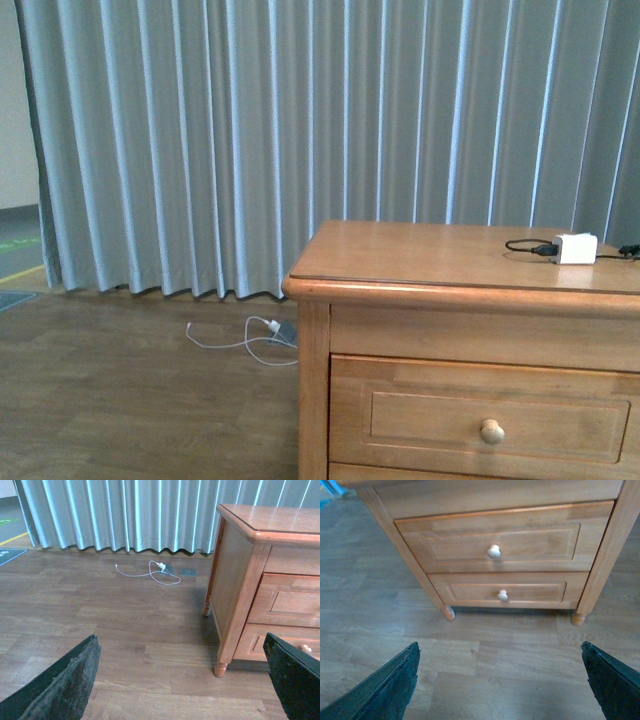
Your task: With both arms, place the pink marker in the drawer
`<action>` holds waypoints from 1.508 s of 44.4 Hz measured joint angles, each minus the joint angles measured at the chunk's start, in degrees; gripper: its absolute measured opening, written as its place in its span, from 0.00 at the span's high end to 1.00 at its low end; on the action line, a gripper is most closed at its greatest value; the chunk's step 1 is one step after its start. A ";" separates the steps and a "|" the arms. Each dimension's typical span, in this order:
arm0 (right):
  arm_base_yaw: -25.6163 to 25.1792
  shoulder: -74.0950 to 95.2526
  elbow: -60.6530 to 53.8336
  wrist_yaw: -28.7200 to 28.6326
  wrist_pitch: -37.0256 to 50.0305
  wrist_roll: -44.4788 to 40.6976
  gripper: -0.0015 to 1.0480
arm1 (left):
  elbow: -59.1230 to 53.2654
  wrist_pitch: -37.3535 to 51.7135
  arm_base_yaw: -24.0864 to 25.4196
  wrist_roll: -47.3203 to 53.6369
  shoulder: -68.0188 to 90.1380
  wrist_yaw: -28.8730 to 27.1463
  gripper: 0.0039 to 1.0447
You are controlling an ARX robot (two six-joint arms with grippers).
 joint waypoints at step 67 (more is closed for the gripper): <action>-4.07 -38.82 -17.31 5.99 0.44 -8.59 0.99 | 0.00 -0.07 0.00 0.02 0.00 -0.04 0.06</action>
